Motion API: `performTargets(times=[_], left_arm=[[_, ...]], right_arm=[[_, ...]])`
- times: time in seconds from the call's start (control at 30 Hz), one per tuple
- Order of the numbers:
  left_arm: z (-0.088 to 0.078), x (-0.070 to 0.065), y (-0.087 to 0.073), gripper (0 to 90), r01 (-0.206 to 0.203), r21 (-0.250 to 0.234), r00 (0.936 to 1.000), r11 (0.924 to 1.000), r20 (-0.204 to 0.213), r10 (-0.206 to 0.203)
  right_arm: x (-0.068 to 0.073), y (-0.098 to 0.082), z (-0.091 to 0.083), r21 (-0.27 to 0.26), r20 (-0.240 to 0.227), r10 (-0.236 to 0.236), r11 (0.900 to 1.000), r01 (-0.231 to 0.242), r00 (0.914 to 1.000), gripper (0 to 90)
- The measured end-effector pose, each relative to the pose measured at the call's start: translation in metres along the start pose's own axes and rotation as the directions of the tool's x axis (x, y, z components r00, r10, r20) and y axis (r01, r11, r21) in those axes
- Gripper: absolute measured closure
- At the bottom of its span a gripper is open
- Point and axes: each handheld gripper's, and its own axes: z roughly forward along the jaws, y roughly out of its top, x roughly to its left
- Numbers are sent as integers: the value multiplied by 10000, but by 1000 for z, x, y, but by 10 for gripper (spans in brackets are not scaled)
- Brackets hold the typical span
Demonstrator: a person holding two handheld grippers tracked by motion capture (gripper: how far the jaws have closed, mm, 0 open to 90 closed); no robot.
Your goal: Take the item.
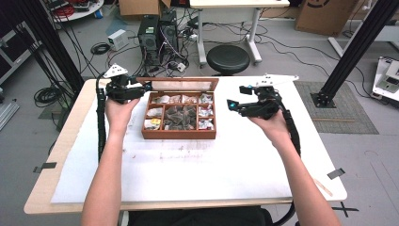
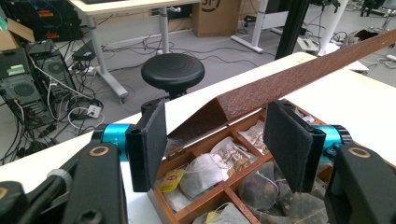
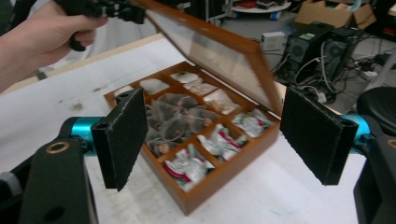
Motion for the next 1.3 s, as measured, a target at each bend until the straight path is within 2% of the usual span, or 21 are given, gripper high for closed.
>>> performTargets(times=[0.13,0.17,0.23,0.47,0.57,0.63,0.67,0.7,0.77,0.83,0.93,1.0,1.3], left_arm=[[0,0,0,398,9,38,10000,10000,4,-9],[0,0,0,398,9,38,10000,10000,4,-9],[-1,0,0,398,-6,77,10000,10000,1,6],[-1,-1,0,397,52,83,10000,10000,-4,-52],[-1,-1,0,396,30,118,10000,9999,-15,-29],[-1,-1,0,394,29,140,10000,9999,-27,-29],[-1,-1,0,394,29,140,10000,9999,-27,-29],[-1,-2,0,392,27,161,10000,9999,-36,-27],[-1,-2,0,390,45,159,10000,9999,-41,-44],[-1,-2,0,389,44,156,10000,9999,-47,-43],[-1,-2,0,389,48,164,10000,9999,-24,-48],[-1,-2,0,389,49,154,10000,9999,-22,-49],[0,-1,-1,386,144,64,9999,9999,2,-144]], right_arm=[[19,5,19,277,-248,-142,9995,149,9996,237],[19,5,19,277,-248,-142,9995,149,9996,237],[27,6,36,598,-296,-213,9979,231,9993,237],[45,7,64,927,-308,1,9957,27,9995,266],[52,8,78,1100,-235,12,9939,14,9997,336],[56,8,87,1198,-159,52,9928,-33,9999,350],[56,8,87,1198,-159,52,9928,-33,9999,350],[59,8,97,1352,-120,89,9908,-72,9999,388],[61,6,107,1503,-40,186,9885,-178,9998,402],[62,5,111,1568,-7,235,9874,-231,9997,420],[66,1,127,1785,5,473,9828,-466,9989,470],[67,-1,135,1920,55,464,9803,-466,9989,490],[68,-12,169,2473,105,838,9653,-838,9964,614]])
